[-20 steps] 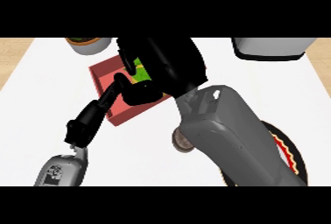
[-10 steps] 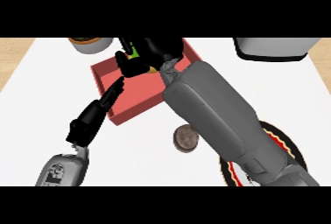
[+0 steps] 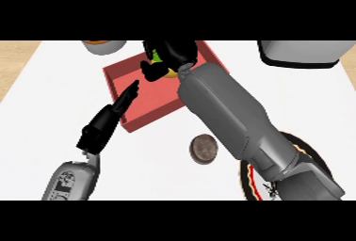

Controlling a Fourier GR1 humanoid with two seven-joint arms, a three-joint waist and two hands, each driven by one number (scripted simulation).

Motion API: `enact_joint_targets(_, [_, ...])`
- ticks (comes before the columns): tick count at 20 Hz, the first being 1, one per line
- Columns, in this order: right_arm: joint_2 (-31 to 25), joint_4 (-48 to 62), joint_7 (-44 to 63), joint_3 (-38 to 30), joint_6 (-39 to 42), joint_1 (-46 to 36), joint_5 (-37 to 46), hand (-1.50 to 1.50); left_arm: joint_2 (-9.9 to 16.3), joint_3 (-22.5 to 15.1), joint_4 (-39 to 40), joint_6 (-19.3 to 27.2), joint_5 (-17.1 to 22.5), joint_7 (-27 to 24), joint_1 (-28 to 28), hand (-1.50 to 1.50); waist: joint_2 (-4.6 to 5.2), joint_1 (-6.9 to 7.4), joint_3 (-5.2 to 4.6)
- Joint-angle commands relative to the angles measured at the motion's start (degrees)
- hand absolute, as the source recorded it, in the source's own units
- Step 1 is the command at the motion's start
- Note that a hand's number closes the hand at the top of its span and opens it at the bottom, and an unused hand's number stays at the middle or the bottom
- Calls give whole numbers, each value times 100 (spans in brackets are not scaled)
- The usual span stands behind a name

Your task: Pick the lemon from the plate and place it in the cardboard box

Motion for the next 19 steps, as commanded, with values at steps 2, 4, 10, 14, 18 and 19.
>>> enact_joint_targets(2, [2, 721, -126, -224, 173, 9, -922, -150, -21, 37, -57, -48, 59, 327, -295, 0, 20, 87, 4])
enact_joint_targets(4, [2, 1065, -515, -92, -108, 52, -1093, -150, -60, -30, 225, -25, -46, -61, -237, 0, 59, 134, 0])
enact_joint_targets(10, [2, 963, -1516, -579, -506, 312, -2039, -150, -181, -88, -54, -4, 7, 229, -306, 0, 37, 125, 10])
enact_joint_targets(14, [2, 767, -1935, -1314, -832, 264, -2789, -150, 115, 113, 35, -189, 110, -57, -14, 0, 29, 75, 11])
enact_joint_targets(18, [1, 890, -2649, -2064, -570, 438, -3451, -150, 2, 57, -99, -55, 43, 65, -5, 0, 21, -30, 14])
enact_joint_targets(19, [-417, 993, -2592, -2324, -247, 154, -3605, -150, 138, 174, -133, -163, 138, 84, 13, 0, 34, 2, 13])
